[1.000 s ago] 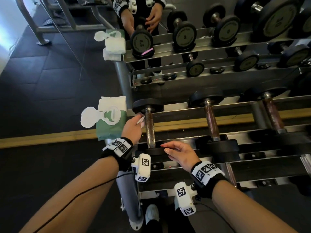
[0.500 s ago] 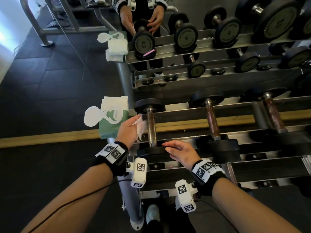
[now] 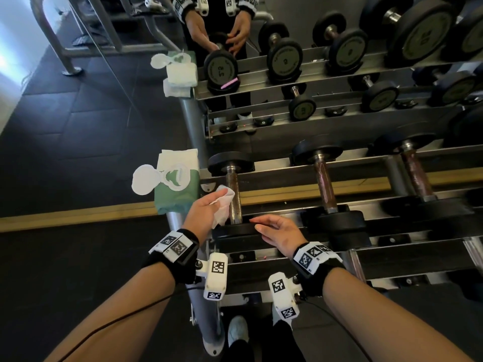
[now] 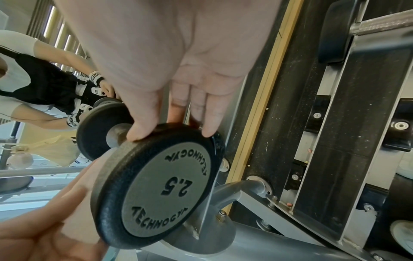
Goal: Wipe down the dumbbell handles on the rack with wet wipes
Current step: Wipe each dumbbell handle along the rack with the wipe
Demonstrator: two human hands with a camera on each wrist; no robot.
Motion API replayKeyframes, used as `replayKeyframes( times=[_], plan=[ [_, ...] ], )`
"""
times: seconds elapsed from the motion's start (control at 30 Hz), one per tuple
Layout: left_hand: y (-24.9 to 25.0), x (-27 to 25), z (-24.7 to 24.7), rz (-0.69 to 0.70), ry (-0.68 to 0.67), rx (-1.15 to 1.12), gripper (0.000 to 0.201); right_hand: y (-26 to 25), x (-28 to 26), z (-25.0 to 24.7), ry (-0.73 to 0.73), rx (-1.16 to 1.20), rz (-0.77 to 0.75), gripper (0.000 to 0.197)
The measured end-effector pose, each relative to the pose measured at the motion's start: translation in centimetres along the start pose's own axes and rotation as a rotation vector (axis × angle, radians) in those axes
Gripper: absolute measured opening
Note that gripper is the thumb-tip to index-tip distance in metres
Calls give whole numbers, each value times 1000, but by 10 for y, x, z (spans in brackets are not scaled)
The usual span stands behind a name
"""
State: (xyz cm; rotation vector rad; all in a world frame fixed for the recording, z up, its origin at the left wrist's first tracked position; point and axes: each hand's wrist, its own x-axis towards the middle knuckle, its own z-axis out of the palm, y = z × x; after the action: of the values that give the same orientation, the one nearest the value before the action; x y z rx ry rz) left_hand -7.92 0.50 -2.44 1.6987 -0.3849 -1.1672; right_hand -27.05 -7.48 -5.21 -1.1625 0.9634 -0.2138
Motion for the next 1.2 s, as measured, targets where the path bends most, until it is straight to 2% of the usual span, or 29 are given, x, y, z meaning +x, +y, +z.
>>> replayKeyframes(
  times=[0.07, 0.2, 0.33, 0.57, 0.67, 0.77, 0.8, 0.87, 1.03, 1.2],
  plan=[
    [4, -7, -3, 10, 0, -1, 37, -5, -4, 1, 0, -62, -28, 22],
    [19, -23, -3, 127, 33, 121, 28, -21, -13, -4, -25, -305, -51, 26],
    [27, -38, 13, 70, 8, 128, 33, -45, -34, -25, 2, -492, -108, 28],
    [39, -53, 54, 36, -94, 105, 43, -75, -63, -93, 209, -470, -135, 20],
    [50, -52, 77, 115, -117, 258, 37, -75, -69, -124, 254, -466, -196, 21],
    [58, -47, 102, 275, -154, 578, 26, -70, -69, -151, 255, -527, -222, 23],
    [59, -45, 110, 287, -159, 641, 24, -68, -68, -159, 256, -523, -211, 23],
    [54, -41, 124, 242, -157, 619, 24, -63, -65, -171, 256, -480, -181, 24],
    [30, -25, 158, 101, -12, 384, 35, -48, -57, -194, 201, -391, -160, 23],
    [17, -4, 180, 99, 31, 270, 37, -39, -47, -211, 90, -328, -154, 25]
  ],
)
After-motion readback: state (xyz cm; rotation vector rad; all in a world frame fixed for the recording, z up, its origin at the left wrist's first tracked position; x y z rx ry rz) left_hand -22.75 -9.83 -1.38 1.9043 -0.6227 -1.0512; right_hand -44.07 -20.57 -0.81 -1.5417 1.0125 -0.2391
